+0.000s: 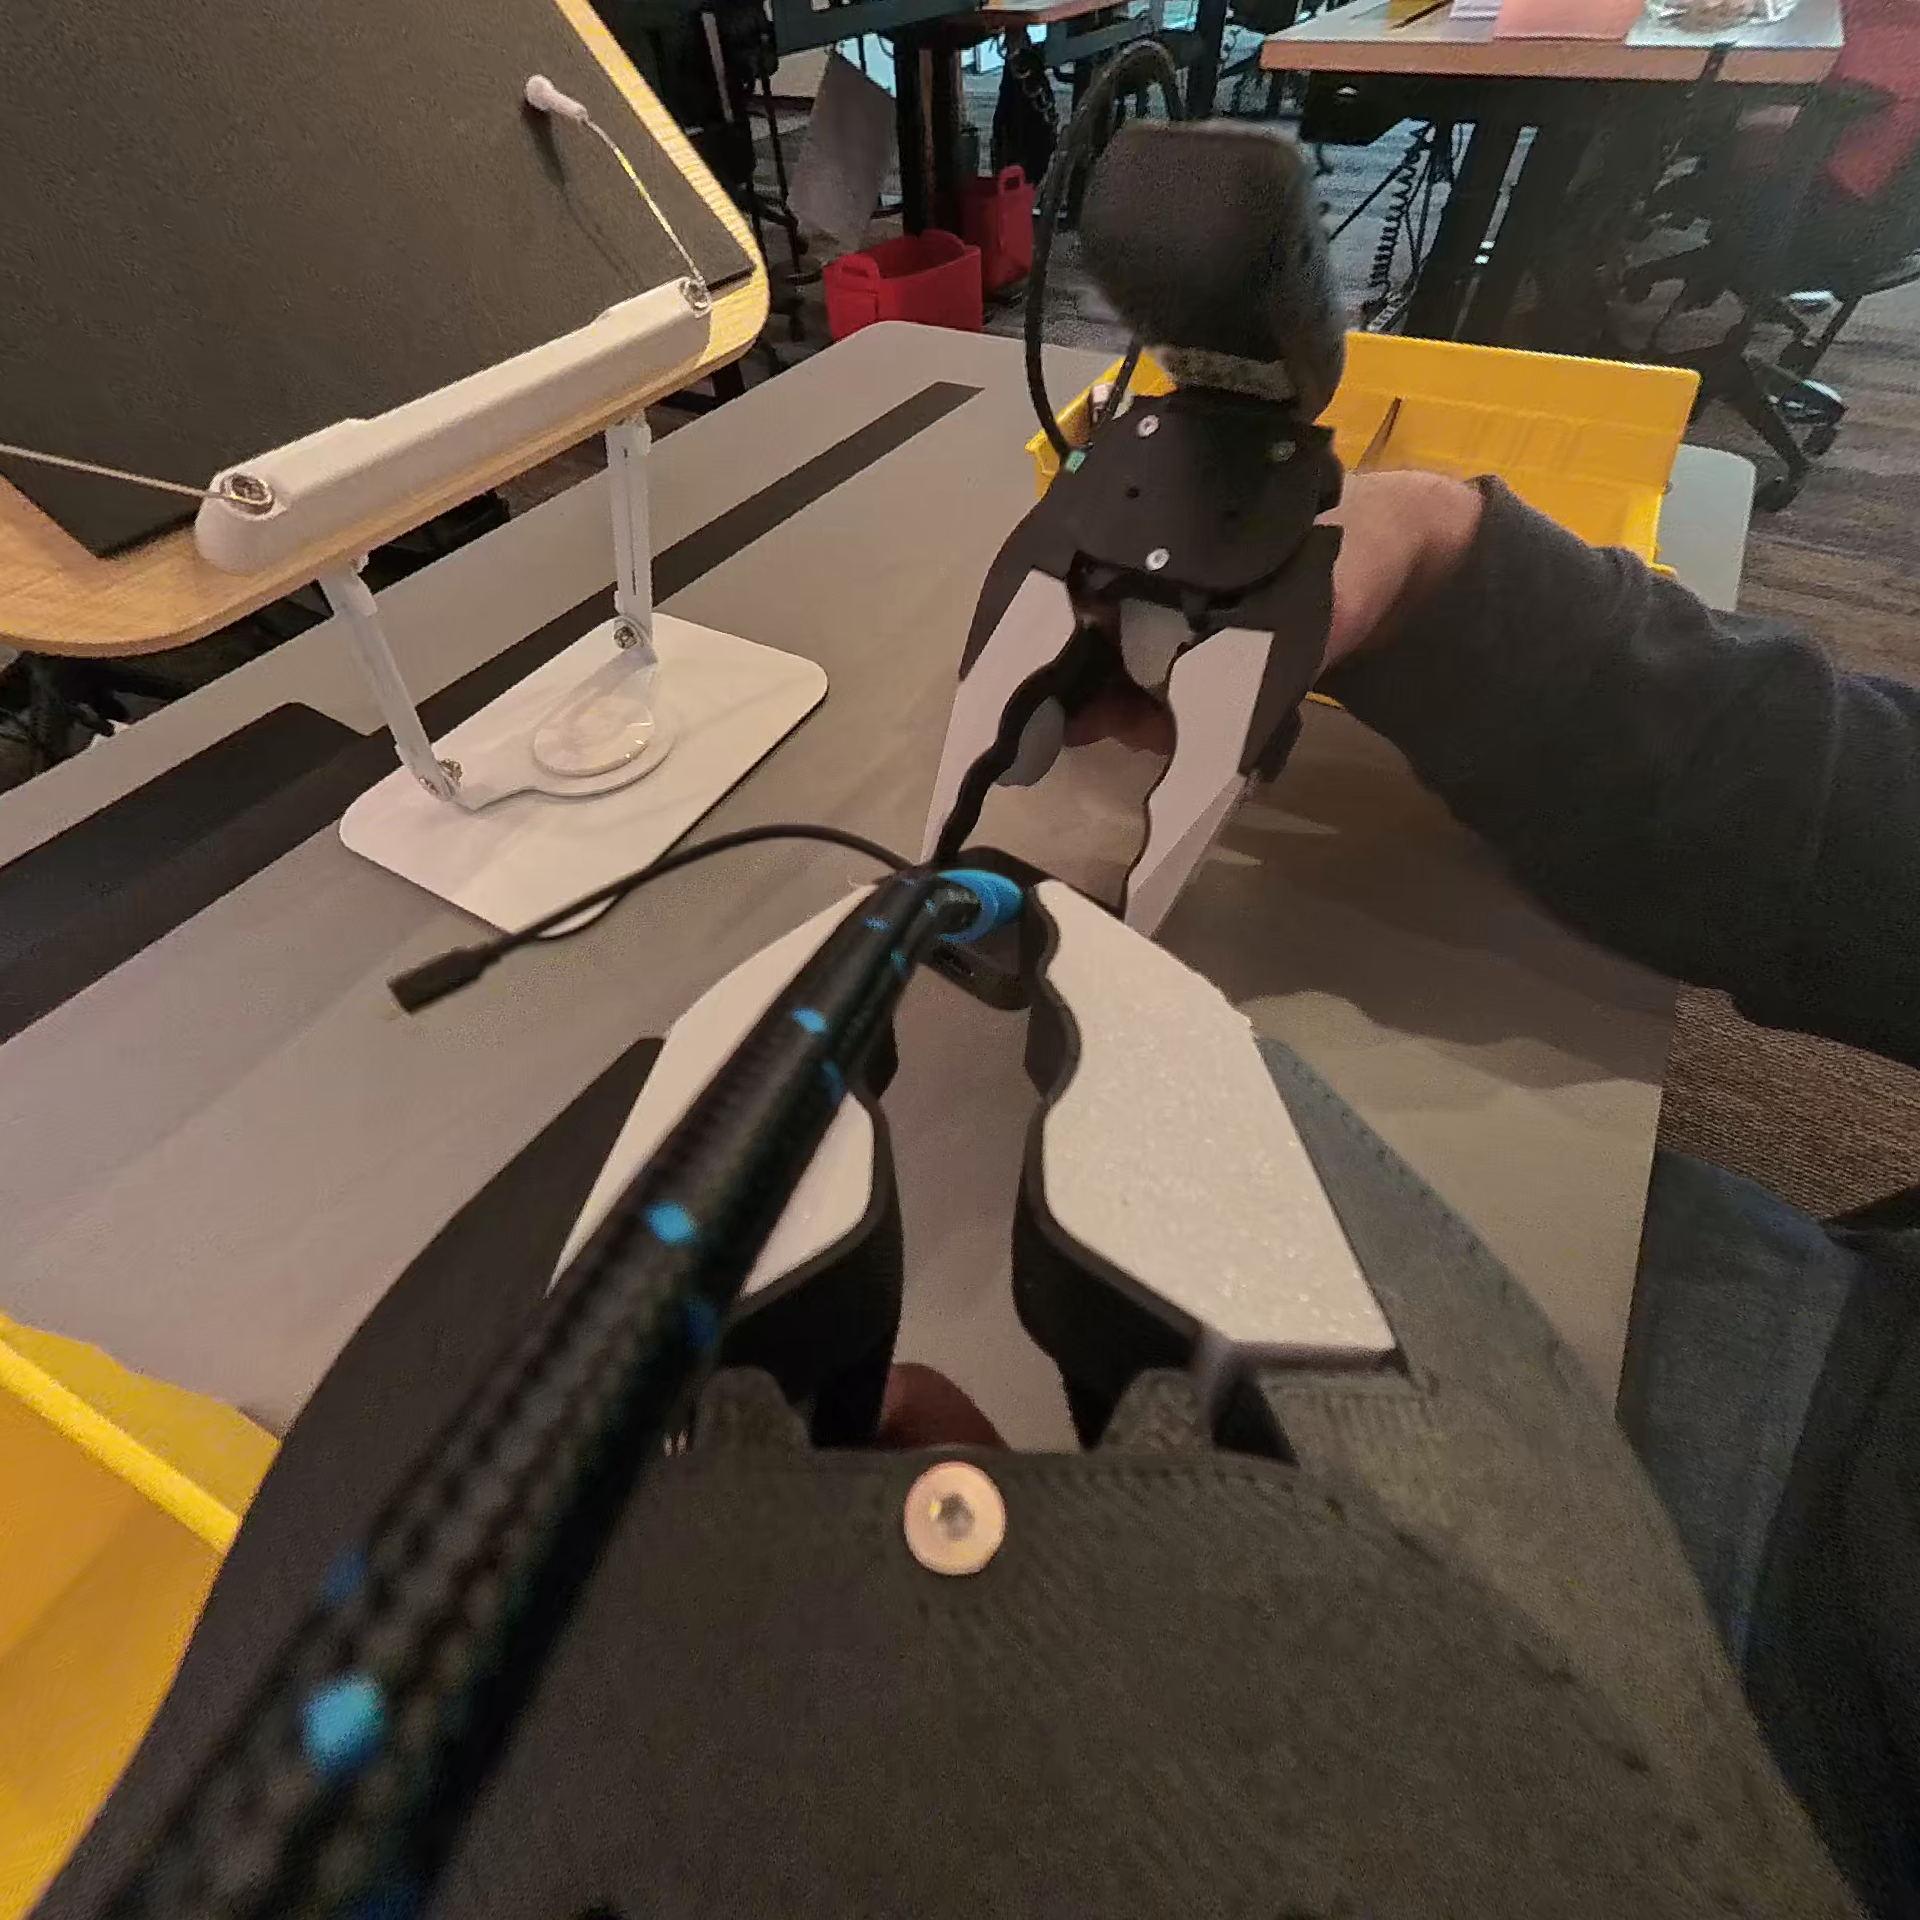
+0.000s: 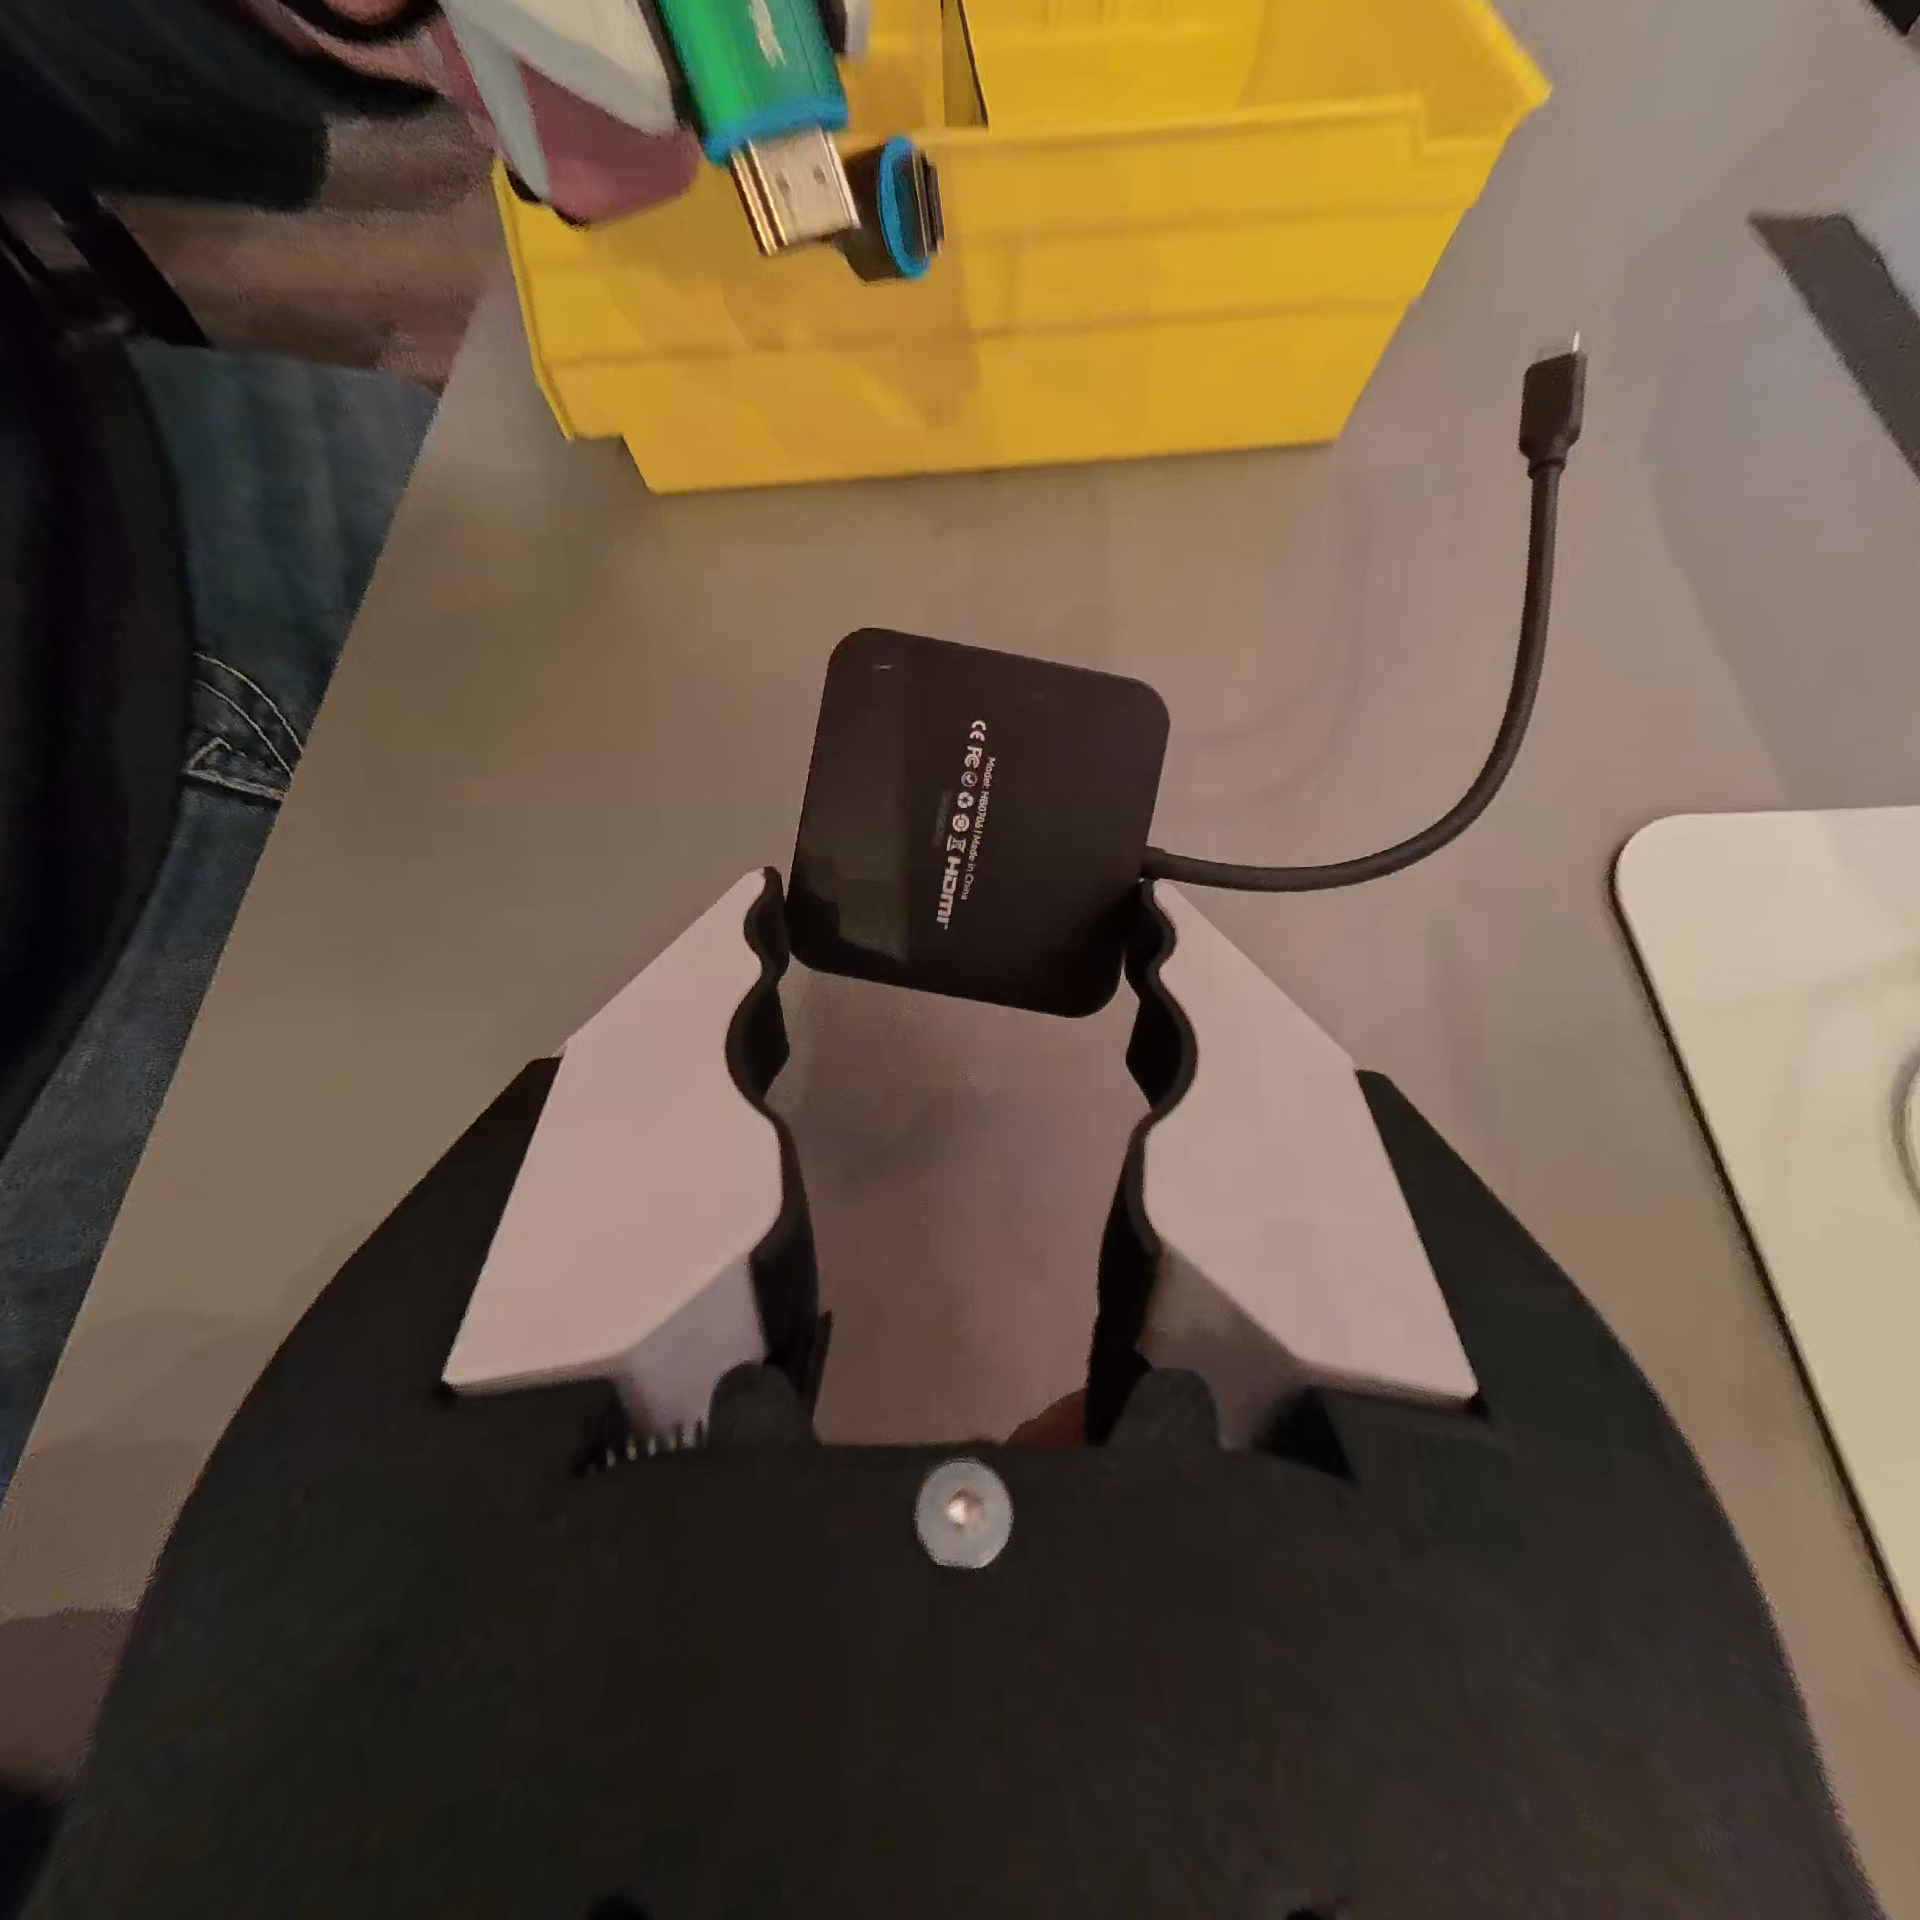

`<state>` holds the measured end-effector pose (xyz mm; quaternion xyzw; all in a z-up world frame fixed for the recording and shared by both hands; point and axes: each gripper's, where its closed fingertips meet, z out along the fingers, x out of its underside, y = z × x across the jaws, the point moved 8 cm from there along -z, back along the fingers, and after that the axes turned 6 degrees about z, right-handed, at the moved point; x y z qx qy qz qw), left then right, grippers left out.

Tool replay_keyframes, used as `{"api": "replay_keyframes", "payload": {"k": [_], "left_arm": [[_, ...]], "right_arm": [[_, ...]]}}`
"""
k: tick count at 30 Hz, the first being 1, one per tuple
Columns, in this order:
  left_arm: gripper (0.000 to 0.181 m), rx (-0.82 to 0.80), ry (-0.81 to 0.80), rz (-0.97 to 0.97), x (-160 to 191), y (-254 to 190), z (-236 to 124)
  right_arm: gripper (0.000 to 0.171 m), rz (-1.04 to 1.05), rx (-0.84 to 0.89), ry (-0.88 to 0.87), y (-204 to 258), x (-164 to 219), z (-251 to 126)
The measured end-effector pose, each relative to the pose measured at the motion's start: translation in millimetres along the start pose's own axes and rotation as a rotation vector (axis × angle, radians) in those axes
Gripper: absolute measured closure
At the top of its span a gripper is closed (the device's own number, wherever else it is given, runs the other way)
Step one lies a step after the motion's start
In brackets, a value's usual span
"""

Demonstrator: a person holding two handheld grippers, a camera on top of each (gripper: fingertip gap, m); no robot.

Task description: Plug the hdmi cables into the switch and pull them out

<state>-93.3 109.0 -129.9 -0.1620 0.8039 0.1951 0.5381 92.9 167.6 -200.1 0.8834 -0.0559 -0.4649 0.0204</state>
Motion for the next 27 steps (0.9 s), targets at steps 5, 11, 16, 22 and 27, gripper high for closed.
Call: {"api": "replay_keyframes", "payload": {"k": [5, 11, 16, 22, 27], "left_arm": [[0.161, -0.014, 0.011, -0.011, 0.4, 1.8, -0.1], [0.161, -0.050, 0.041, -0.034, 3.8, 5.7, 1.0], [0.161, -0.072, 0.042, -0.060, 3.6, 8.6, 0.2], [0.160, -0.079, 0.076, -0.065, 5.4, 5.3, 5.5], [0.160, -0.074, 0.072, -0.074, 5.2, 1.1, 9.5]], "right_arm": [[0.107, -0.048, 0.018, -0.014, 1.1, -2.0, -0.2], [0.107, -0.095, -0.007, -0.116, 6.1, -11.7, -3.3], [0.107, -0.119, -0.024, -0.266, 9.0, -23.1, -16.3], [0.107, -0.141, -0.078, -0.405, 17.4, -36.9, -18.2], [0.107, -0.155, -0.113, -0.436, 26.2, -45.2, -6.3]]}}
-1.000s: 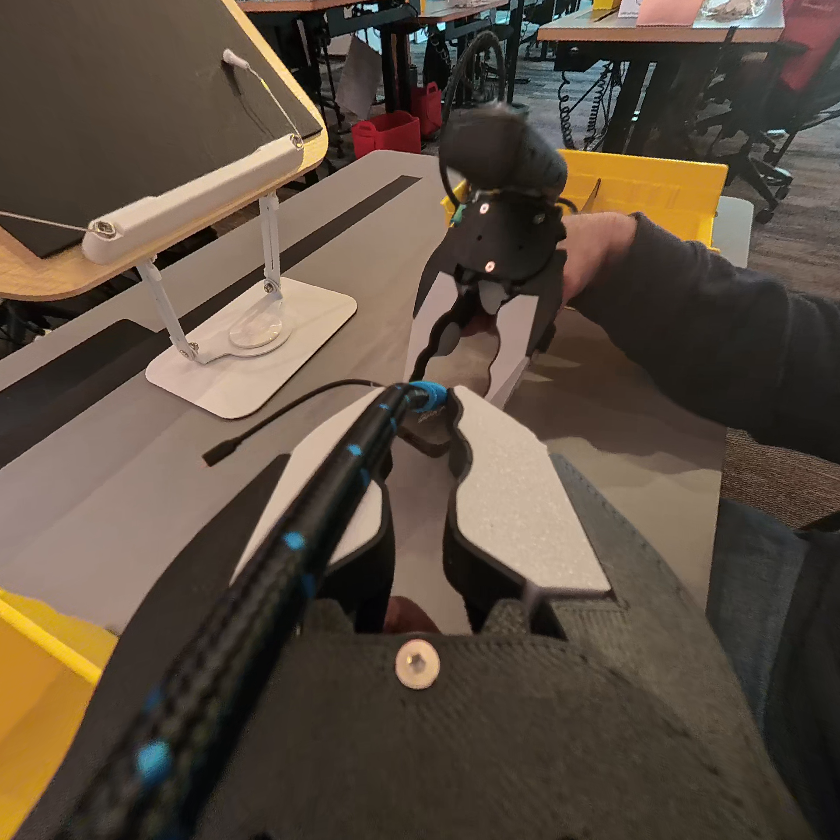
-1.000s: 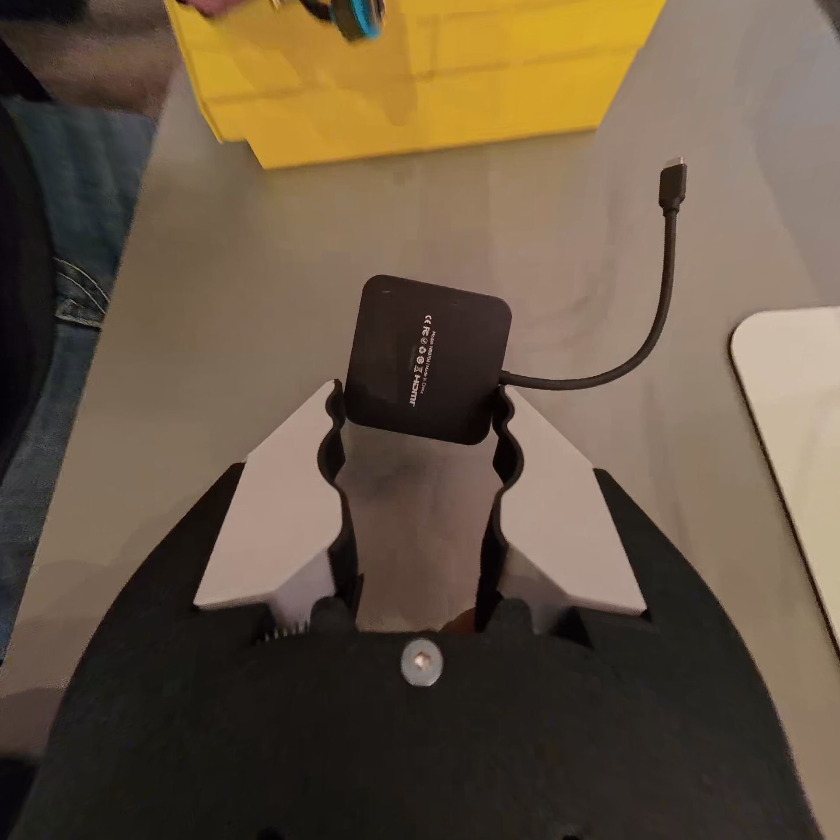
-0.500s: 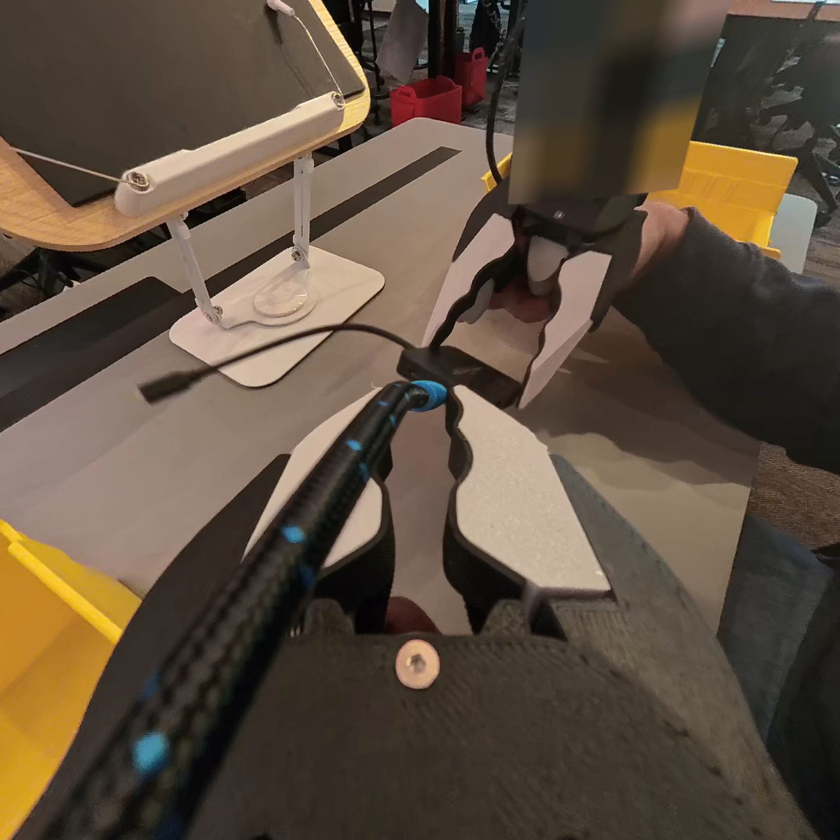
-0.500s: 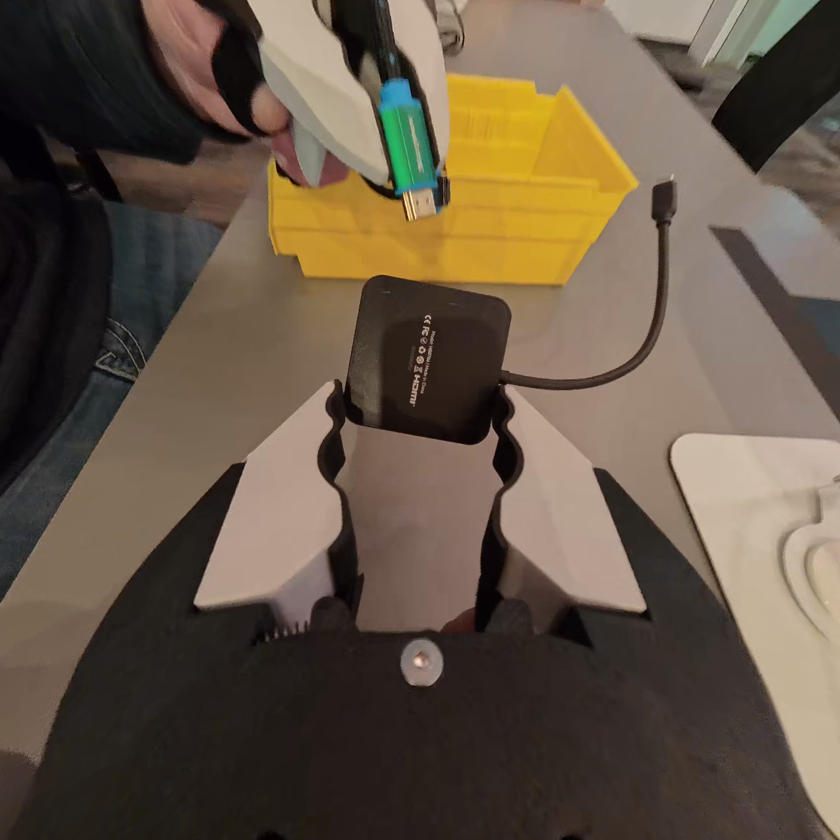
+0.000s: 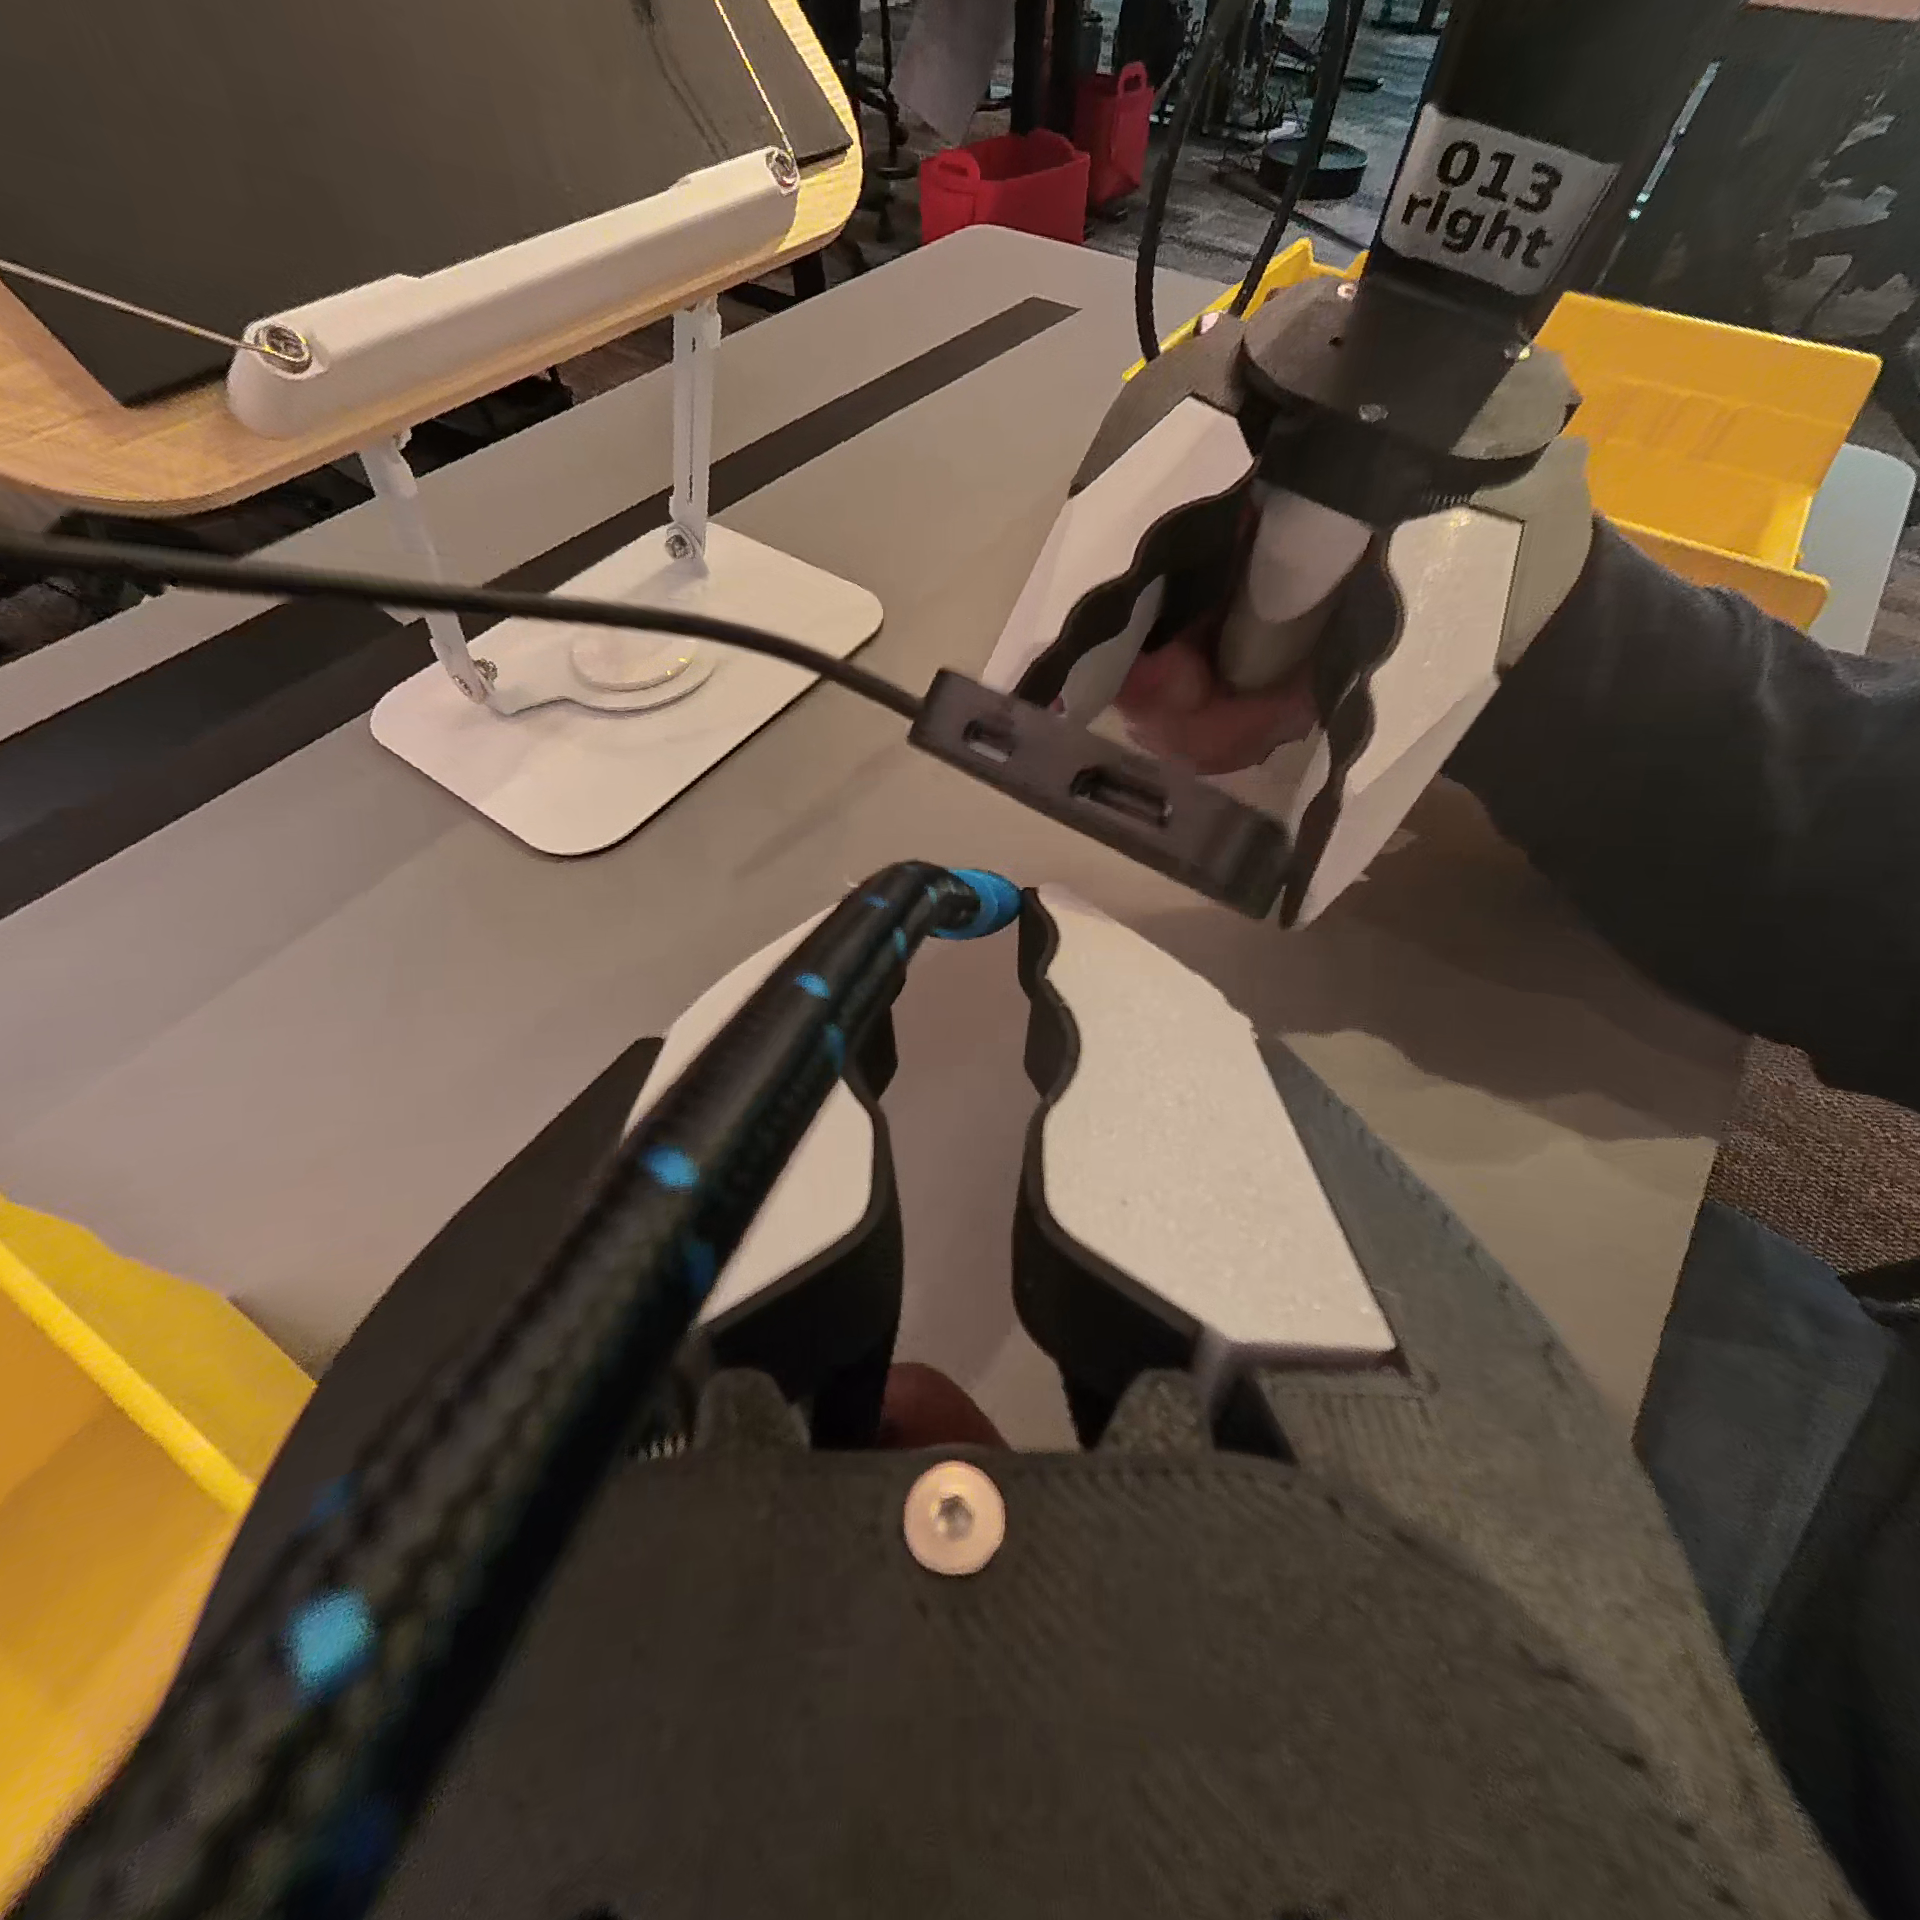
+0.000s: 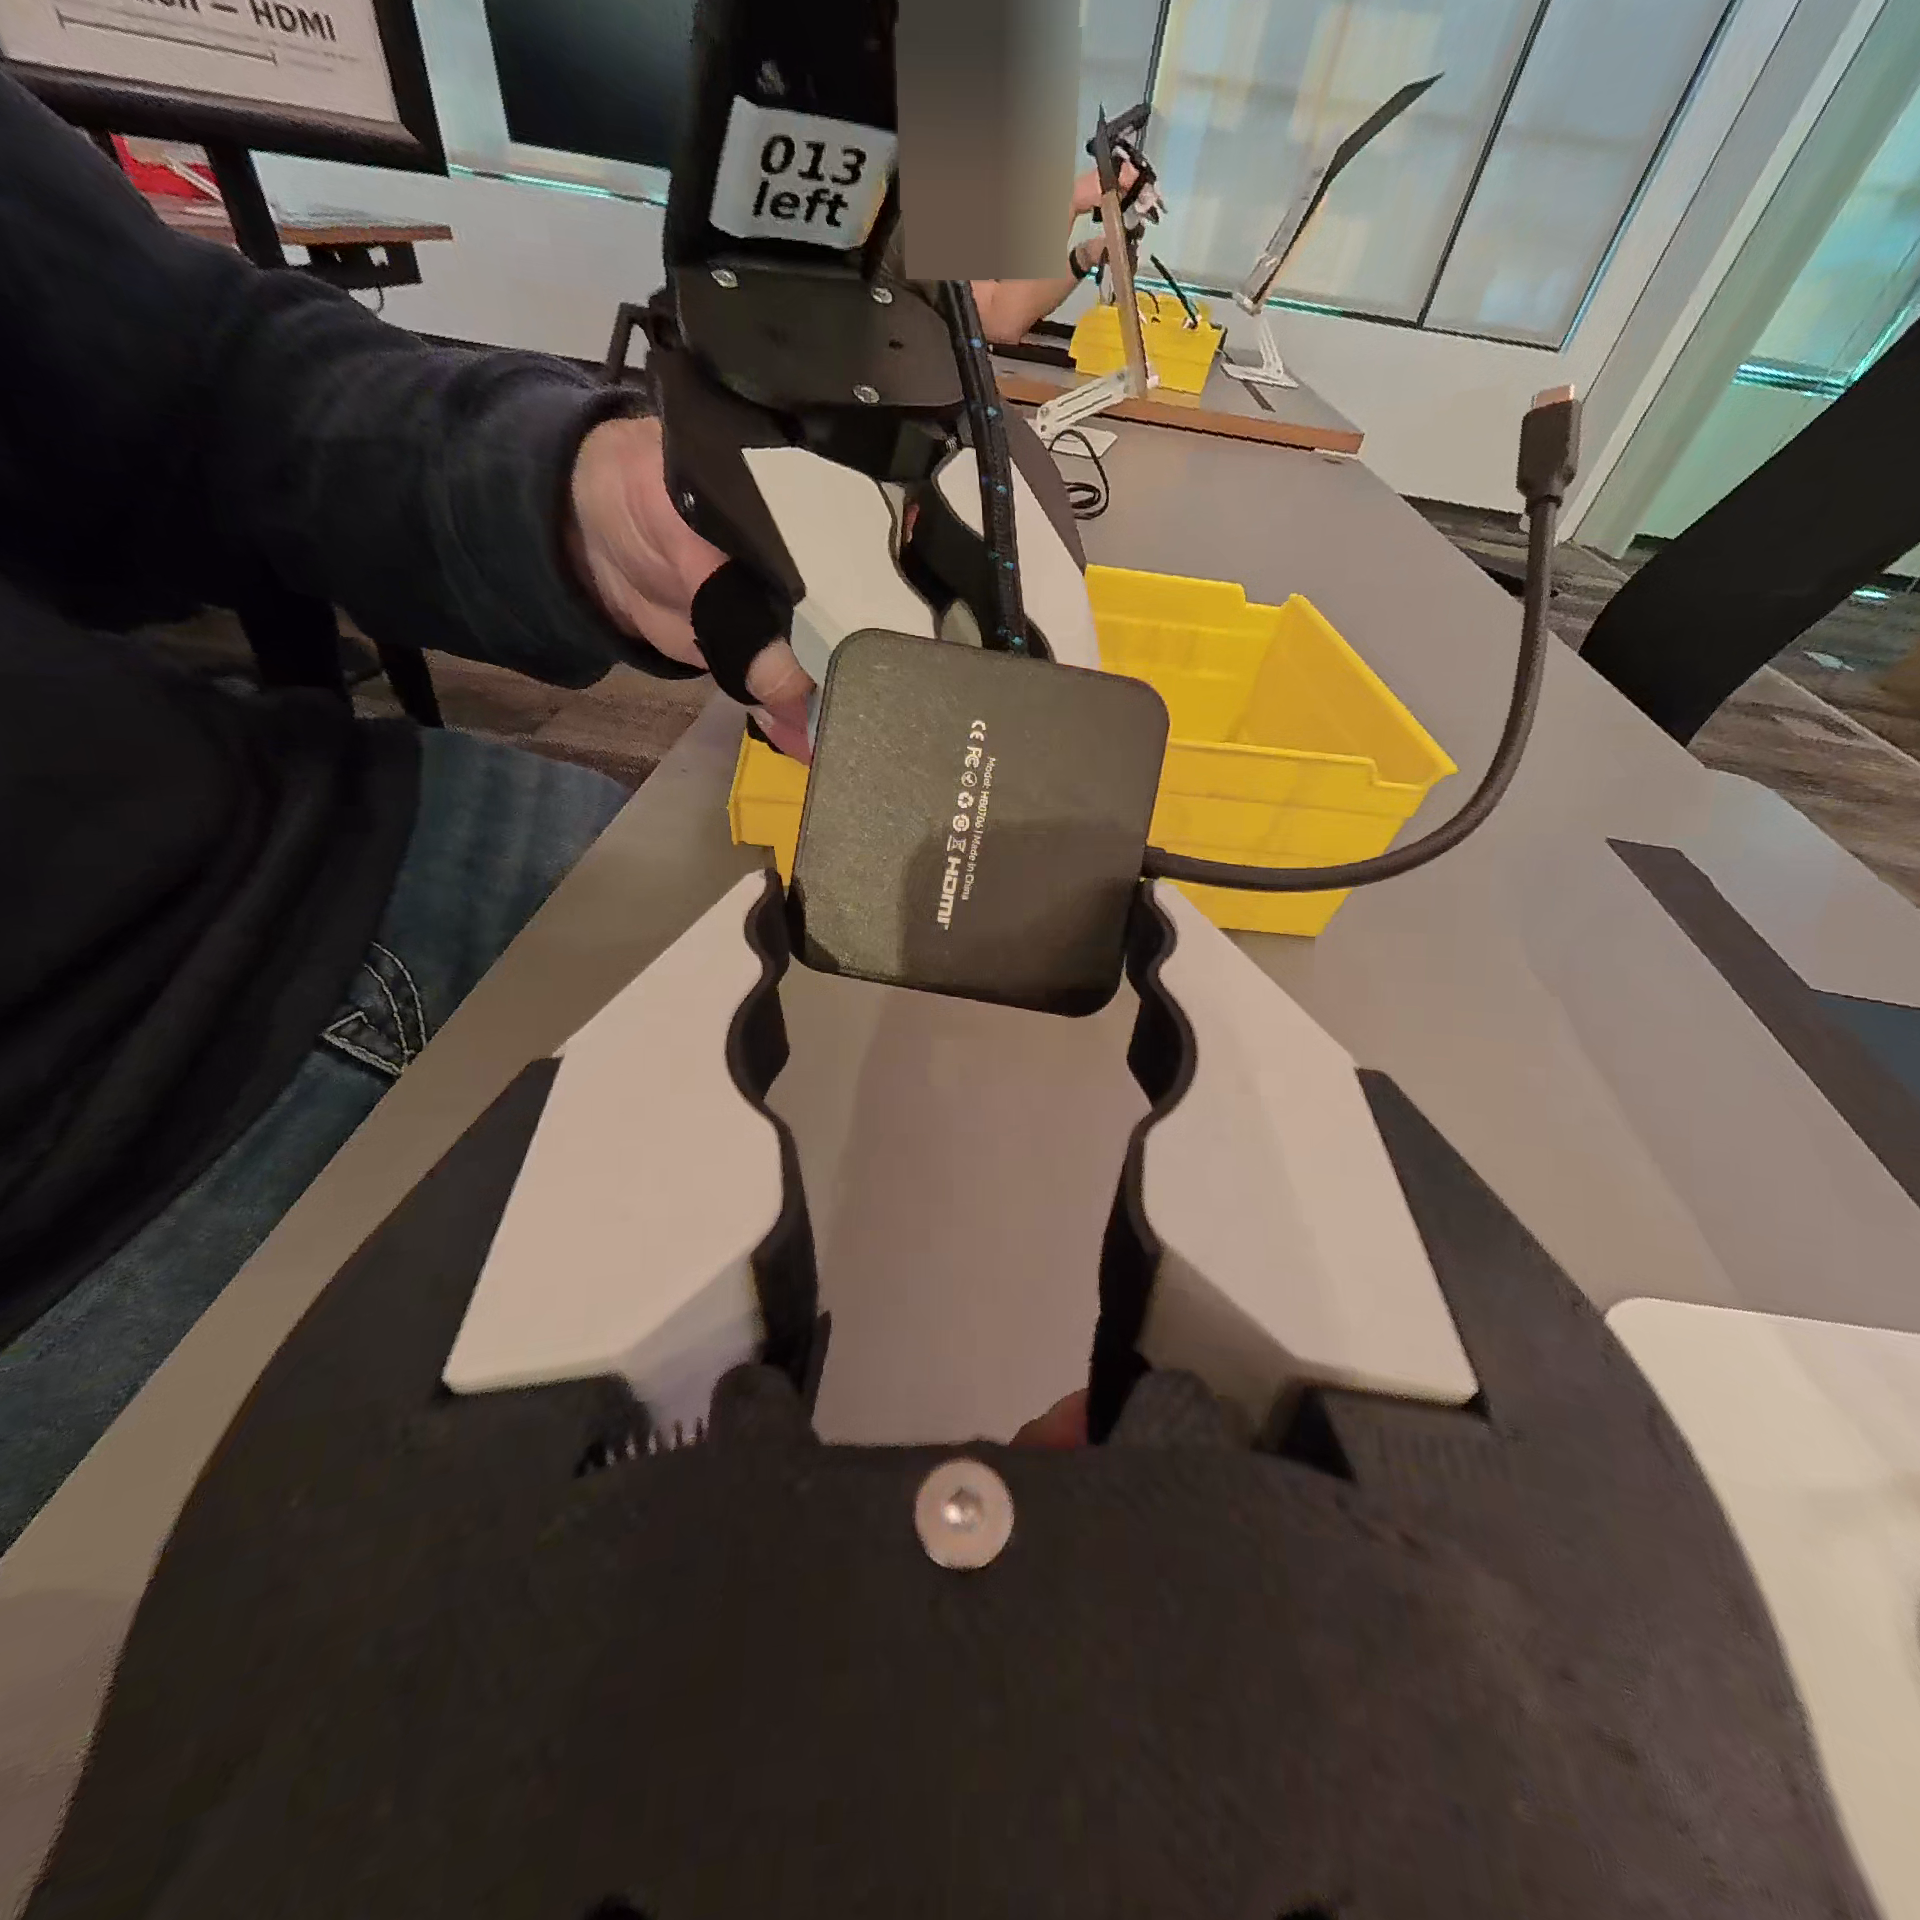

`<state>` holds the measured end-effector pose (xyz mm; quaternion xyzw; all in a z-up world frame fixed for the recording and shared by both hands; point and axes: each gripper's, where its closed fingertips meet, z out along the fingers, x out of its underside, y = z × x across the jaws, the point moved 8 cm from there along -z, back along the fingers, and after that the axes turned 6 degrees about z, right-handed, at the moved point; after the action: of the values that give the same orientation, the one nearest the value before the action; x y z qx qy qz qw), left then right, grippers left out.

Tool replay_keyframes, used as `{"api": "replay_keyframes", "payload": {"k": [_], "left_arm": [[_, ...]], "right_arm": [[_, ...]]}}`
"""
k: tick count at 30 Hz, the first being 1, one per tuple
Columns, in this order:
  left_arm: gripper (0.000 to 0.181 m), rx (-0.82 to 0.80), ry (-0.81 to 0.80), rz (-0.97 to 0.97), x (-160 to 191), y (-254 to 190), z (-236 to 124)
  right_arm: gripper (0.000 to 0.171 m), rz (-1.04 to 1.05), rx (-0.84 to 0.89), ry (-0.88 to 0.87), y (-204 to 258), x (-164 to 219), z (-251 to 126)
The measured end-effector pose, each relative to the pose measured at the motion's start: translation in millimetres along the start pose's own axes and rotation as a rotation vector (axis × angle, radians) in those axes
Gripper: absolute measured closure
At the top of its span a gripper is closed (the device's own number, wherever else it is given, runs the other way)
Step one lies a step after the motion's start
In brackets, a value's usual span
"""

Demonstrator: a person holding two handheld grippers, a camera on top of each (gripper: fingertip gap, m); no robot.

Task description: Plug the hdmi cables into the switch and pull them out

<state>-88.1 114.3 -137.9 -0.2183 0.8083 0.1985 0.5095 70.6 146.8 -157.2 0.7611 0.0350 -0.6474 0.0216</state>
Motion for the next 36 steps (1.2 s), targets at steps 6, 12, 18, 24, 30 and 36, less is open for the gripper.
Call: {"api": "replay_keyframes", "payload": {"k": [6, 12, 18, 24, 30, 36], "left_arm": [[0.160, 0.003, -0.001, -0.021, 3.1, -3.9, 4.4], [0.160, -0.018, 0.005, -0.024, 4.0, -3.5, 5.6], [0.160, -0.021, 0.018, -0.006, 5.7, -6.8, 8.9], [0.159, 0.013, 0.002, 0.042, 0.2, -17.6, 11.5], [0.159, 0.020, 0.005, 0.038, 0.8, -16.4, 10.6], [0.162, 0.023, 0.008, 0.044, 1.3, -15.9, 10.9]], "right_arm": [[0.107, 0.004, 0.016, -0.002, 0.0, 1.5, 11.4], [0.106, 0.005, 0.056, 0.013, -3.0, 3.2, 14.7], [0.106, 0.026, 0.064, 0.017, -3.0, 5.0, 23.1], [0.115, 0.027, 0.063, 0.094, -1.4, 14.6, 36.9], [0.141, 0.019, 0.111, 0.082, -7.4, 14.0, 26.8], [0.143, -0.016, 0.121, 0.100, -7.7, 14.5, 25.5]]}}
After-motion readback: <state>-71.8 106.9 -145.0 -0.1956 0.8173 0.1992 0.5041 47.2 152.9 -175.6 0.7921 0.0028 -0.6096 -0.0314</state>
